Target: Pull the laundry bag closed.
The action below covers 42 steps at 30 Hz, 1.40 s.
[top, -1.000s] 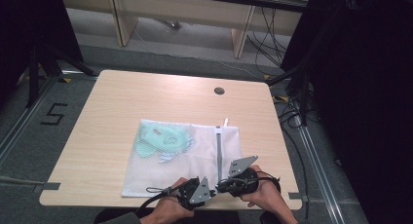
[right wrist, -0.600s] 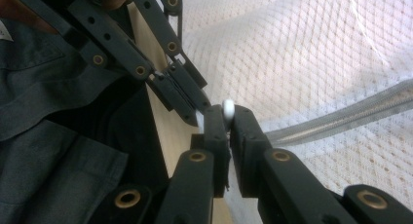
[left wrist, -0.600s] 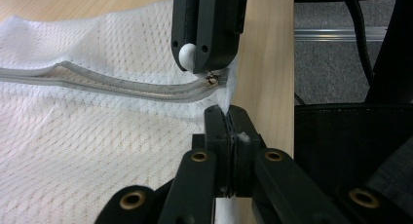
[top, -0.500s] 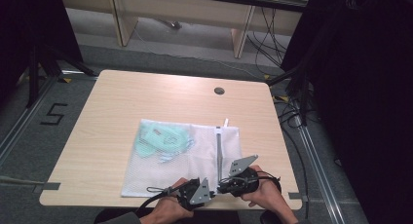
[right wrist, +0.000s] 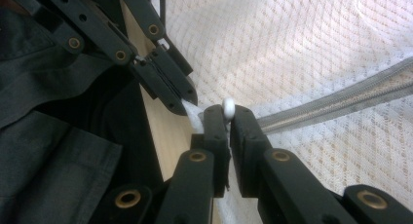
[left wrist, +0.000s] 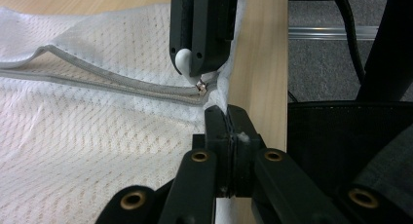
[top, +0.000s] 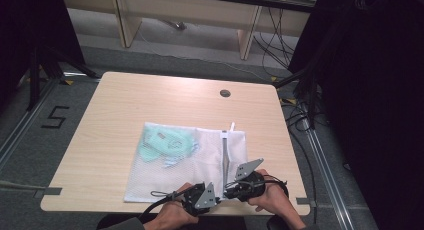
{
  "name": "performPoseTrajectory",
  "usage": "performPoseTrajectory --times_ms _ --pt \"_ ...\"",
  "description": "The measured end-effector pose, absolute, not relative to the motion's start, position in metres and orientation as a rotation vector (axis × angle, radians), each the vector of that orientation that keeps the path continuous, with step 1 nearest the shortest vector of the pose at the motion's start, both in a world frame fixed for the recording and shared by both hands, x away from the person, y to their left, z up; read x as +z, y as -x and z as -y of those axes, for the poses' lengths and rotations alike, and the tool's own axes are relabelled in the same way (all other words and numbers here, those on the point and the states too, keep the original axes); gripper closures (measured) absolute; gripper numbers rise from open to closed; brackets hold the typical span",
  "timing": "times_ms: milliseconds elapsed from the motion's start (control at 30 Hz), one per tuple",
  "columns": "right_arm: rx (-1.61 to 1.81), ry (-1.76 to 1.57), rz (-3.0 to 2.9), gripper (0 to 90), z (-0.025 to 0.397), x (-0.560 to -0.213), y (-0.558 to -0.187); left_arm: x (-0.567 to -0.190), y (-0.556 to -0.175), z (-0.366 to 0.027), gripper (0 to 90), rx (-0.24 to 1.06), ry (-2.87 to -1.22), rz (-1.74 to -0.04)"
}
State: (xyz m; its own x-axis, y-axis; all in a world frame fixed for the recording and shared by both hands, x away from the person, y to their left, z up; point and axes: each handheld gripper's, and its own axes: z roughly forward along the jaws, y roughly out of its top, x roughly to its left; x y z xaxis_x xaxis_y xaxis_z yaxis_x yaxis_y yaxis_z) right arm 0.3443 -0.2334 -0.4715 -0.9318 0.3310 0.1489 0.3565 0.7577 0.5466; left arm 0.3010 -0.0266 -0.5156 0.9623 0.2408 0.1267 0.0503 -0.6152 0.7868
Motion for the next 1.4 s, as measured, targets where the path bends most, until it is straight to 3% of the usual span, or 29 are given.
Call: performPoseTrajectory --times_ms 1400 --pt "-0.843 0.611 2.917 86.4 0.229 -0.478 -0.357 -0.514 -0.302 0.026 88.9 0.229 -2.227 -0.200"
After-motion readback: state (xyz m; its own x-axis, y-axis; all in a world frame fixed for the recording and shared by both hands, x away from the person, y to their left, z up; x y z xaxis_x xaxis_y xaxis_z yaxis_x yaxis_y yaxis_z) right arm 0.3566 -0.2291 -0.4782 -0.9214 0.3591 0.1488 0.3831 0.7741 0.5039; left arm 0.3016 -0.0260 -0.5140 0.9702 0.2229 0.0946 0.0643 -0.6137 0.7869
